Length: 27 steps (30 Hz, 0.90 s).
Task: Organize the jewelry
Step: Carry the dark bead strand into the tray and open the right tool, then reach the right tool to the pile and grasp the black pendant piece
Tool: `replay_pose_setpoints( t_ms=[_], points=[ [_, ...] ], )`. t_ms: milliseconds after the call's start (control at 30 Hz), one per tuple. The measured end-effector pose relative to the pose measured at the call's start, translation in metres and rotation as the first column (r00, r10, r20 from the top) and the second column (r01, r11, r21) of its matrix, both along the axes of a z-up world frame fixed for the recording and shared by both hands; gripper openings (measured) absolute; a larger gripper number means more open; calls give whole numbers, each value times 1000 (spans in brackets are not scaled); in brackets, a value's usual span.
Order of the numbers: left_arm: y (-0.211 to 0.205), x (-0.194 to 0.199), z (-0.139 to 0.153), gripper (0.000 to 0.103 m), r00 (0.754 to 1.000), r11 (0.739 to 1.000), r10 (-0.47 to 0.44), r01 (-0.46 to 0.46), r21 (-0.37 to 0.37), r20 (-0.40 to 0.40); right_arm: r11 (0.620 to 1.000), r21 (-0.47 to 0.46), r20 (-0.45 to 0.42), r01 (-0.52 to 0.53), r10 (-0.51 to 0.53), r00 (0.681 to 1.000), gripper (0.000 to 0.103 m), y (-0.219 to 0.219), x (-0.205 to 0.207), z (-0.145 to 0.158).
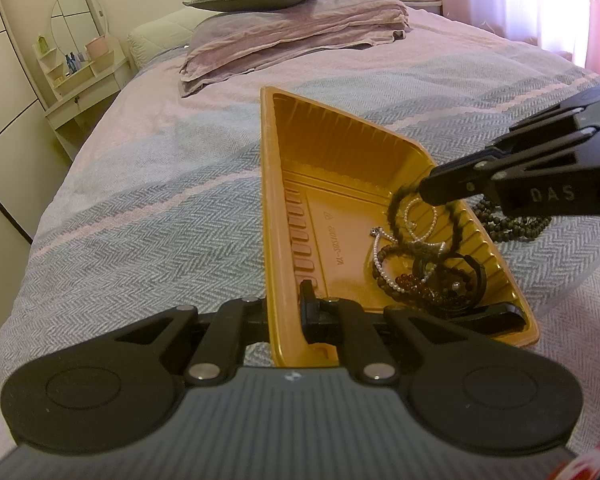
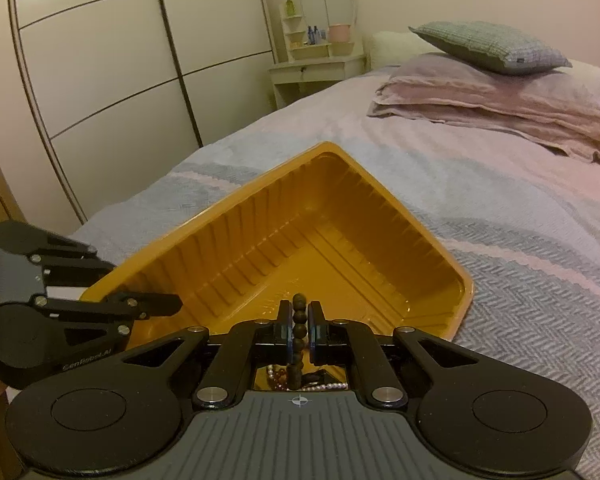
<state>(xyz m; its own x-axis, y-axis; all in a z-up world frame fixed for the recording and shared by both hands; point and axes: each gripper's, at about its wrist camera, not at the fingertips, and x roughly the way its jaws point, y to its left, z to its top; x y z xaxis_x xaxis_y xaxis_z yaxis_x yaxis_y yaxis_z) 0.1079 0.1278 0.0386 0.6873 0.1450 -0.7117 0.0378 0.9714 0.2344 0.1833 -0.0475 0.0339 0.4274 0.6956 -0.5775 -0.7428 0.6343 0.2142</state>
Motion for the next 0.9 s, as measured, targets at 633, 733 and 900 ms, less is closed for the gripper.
replay_pose_setpoints(
  t_ms=[633, 733, 900],
  points=[
    [-1, 1, 0, 8, 1000, 1000, 1, -1, 2, 2, 910, -68, 15, 410, -410, 912, 37, -163, 17, -23],
    [-2, 1, 0, 8, 1000, 1000, 2, -2, 5, 2, 887, -111, 25, 448, -448, 894, 37, -182, 12, -36],
    [-4, 1, 1, 8, 1000, 1000, 1, -1, 10, 0, 890, -145, 14, 432, -435, 900, 37, -188, 6, -55]
  ],
)
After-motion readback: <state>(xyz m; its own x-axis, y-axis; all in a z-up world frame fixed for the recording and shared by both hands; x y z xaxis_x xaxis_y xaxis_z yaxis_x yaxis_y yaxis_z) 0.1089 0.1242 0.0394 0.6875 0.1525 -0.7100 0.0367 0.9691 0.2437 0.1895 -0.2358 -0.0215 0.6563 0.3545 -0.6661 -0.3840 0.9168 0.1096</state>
